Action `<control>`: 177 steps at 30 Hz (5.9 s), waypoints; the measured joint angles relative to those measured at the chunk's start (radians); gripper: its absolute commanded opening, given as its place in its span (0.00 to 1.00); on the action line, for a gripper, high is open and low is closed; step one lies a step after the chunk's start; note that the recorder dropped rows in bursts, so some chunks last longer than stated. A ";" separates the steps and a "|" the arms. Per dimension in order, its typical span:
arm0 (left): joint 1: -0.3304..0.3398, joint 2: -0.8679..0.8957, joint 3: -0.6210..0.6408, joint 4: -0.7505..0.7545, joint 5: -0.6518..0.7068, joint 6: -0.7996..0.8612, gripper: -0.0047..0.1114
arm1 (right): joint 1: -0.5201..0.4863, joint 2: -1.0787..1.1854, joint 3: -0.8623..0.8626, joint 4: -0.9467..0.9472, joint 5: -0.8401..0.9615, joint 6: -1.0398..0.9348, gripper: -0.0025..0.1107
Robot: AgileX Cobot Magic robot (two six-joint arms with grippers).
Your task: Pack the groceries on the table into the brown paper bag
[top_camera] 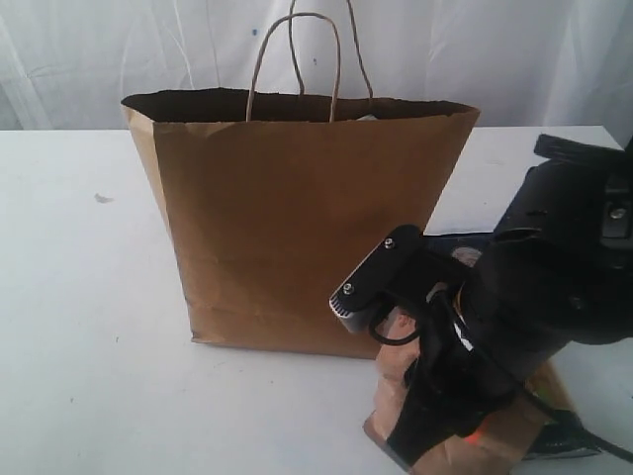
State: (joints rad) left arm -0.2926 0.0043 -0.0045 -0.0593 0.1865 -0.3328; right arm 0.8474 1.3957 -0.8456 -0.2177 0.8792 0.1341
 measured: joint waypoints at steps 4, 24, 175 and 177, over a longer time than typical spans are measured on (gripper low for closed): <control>0.000 0.000 0.000 0.000 0.000 0.000 0.04 | 0.000 -0.118 -0.063 -0.035 0.075 0.004 0.02; 0.000 0.000 0.000 -0.163 -0.069 -0.094 0.04 | -0.004 -0.299 -0.345 -0.185 0.274 -0.025 0.02; -0.081 1.422 -1.245 -0.798 0.642 1.882 0.04 | -0.098 -0.068 -0.625 0.013 -0.103 -0.537 0.02; -0.081 1.422 -1.245 -0.798 0.642 1.882 0.04 | -0.098 -0.068 -0.625 0.027 -0.090 -0.559 0.02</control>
State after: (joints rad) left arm -0.3734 1.4266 -1.2491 -0.8571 0.8282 1.5495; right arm 0.7495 1.3276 -1.4710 -0.1907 0.7894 -0.4249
